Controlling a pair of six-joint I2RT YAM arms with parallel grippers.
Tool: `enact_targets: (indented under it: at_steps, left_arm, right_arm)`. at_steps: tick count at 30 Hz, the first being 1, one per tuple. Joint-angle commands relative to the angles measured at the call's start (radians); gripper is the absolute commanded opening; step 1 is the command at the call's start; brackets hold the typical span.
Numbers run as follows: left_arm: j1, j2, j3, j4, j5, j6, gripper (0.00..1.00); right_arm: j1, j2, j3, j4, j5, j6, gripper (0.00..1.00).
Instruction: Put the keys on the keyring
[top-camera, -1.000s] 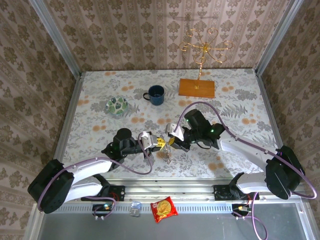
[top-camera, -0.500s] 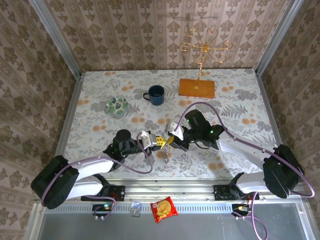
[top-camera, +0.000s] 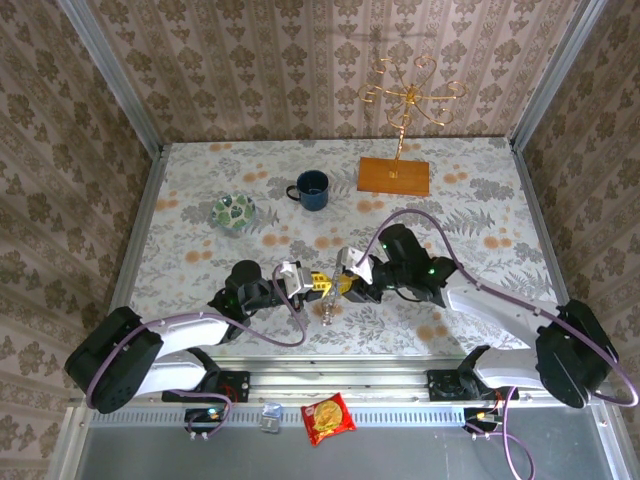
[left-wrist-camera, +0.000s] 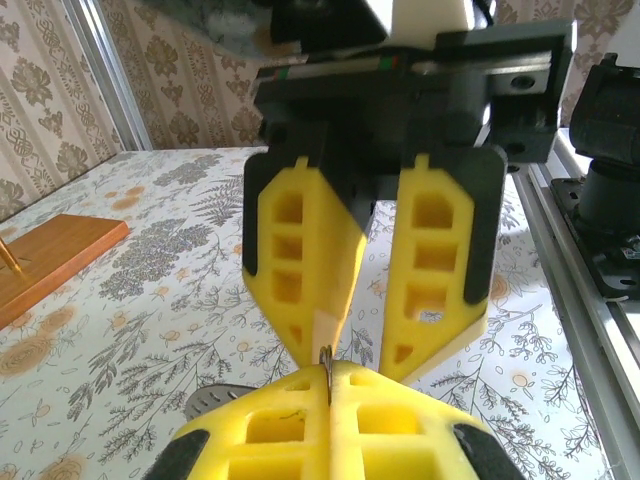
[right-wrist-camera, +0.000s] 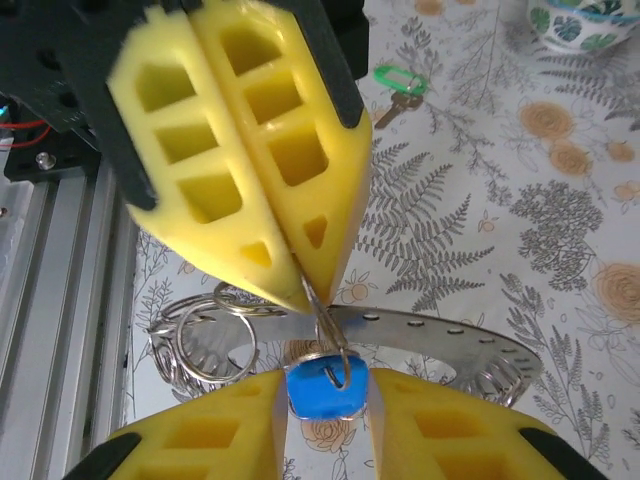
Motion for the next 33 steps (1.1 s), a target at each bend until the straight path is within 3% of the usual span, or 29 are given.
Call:
enact_targets:
  at_steps: [1, 12, 20, 22, 27, 33]
  left_arm:
    - [-0.007, 0.0, -0.009, 0.079, 0.008, -0.028, 0.0]
    - [-0.007, 0.009, -0.012, 0.101, 0.008, -0.038, 0.0]
    - [-0.007, 0.01, -0.013, 0.1, -0.025, -0.037, 0.0]
    - [-0.007, 0.004, -0.014, 0.085, -0.037, -0.035, 0.0]
    - [-0.005, -0.046, -0.004, -0.034, -0.074, 0.008, 0.23]
    - [-0.007, -0.109, 0.052, -0.271, -0.09, 0.103, 0.24]
  right_arm:
    - [-0.005, -0.043, -0.022, 0.067, 0.01, 0.019, 0.29]
    - [-0.004, 0.032, -0.008, 0.144, -0.014, 0.069, 0.28]
    - [-0.004, 0.053, 0.001, 0.184, -0.047, 0.086, 0.01]
    - [-0.006, 0.045, 0.003, 0.172, -0.046, 0.074, 0.0]
    - [-0.003, 0.035, 0.054, 0.027, -0.017, -0.007, 0.0]
    - [0.017, 0.058, 0.156, -0.186, 0.043, -0.126, 0.0]
